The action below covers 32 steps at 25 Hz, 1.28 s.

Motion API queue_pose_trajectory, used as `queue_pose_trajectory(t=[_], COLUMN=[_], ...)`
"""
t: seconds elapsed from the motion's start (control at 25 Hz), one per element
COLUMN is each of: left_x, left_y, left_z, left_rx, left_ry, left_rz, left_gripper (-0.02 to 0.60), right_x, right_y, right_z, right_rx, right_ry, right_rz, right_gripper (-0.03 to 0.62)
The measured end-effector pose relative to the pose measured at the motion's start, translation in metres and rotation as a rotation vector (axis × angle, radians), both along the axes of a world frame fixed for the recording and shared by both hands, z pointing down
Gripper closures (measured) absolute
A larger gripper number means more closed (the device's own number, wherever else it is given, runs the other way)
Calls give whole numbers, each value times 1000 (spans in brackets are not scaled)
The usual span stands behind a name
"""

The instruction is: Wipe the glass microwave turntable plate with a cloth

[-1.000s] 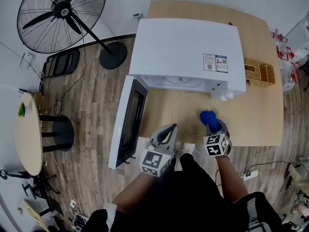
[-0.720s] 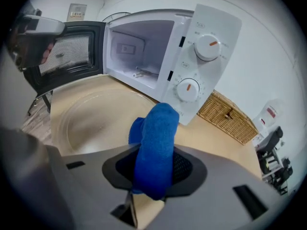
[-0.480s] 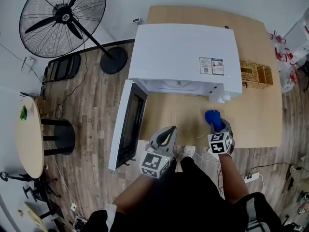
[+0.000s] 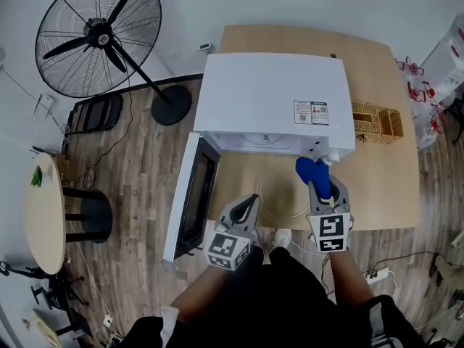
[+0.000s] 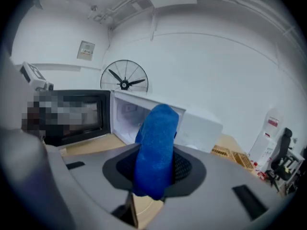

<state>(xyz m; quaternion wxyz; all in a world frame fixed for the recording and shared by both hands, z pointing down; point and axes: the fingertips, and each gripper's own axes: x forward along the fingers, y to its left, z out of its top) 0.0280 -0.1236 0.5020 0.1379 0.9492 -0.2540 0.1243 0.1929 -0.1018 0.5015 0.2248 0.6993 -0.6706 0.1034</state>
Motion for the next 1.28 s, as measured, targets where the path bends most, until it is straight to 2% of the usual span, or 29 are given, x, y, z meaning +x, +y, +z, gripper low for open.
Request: queue_pose_trajectory(t=[0.24, 0.44, 0.72, 1.28], left_x=[-2, 1, 2, 0], left_y=[-21, -27, -35, -46], left_z=[-23, -48, -63, -70], left_rx=[53, 94, 118, 135], left_ry=[30, 63, 82, 91], left_rz=[-40, -47, -62, -74], left_gripper=[580, 580, 580, 580], right_x=[-4, -10, -14, -18], right_y=[-9, -10, -13, -21], right_z=[-86, -130, -146, -155], right_rx=[222, 324, 348, 376], right_ry=[31, 57, 99, 88], right_rz=[-21, -36, -49, -58], right_gripper=[488, 490, 500, 500])
